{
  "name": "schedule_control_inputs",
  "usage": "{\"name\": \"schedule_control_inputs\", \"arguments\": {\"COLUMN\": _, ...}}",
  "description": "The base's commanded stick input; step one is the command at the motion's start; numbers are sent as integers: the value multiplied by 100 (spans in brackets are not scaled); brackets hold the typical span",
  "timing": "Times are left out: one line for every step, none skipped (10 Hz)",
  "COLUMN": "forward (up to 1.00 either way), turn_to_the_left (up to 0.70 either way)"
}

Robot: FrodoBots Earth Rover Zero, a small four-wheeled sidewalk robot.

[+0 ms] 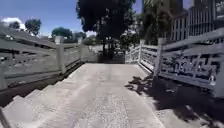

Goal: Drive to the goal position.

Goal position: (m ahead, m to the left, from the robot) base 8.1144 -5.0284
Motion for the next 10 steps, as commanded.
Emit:
{"name": "schedule_control_inputs", "arguments": {"forward": 45, "turn_to_the_left": 0}}
{"name": "schedule_control_inputs", "arguments": {"forward": 45, "turn_to_the_left": 0}}
{"name": "schedule_control_inputs", "arguments": {"forward": 45, "turn_to_the_left": 0}}
{"name": "schedule_control_inputs", "arguments": {"forward": 45, "turn_to_the_left": 0}}
{"name": "schedule_control_inputs", "arguments": {"forward": 45, "turn_to_the_left": 0}}
{"name": "schedule_control_inputs", "arguments": {"forward": 45, "turn_to_the_left": 0}}
{"name": "schedule_control_inputs", "arguments": {"forward": 45, "turn_to_the_left": 0}}
{"name": "schedule_control_inputs", "arguments": {"forward": 45, "turn_to_the_left": 0}}
{"name": "schedule_control_inputs", "arguments": {"forward": 45, "turn_to_the_left": 0}}
{"name": "schedule_control_inputs", "arguments": {"forward": 45, "turn_to_the_left": 0}}
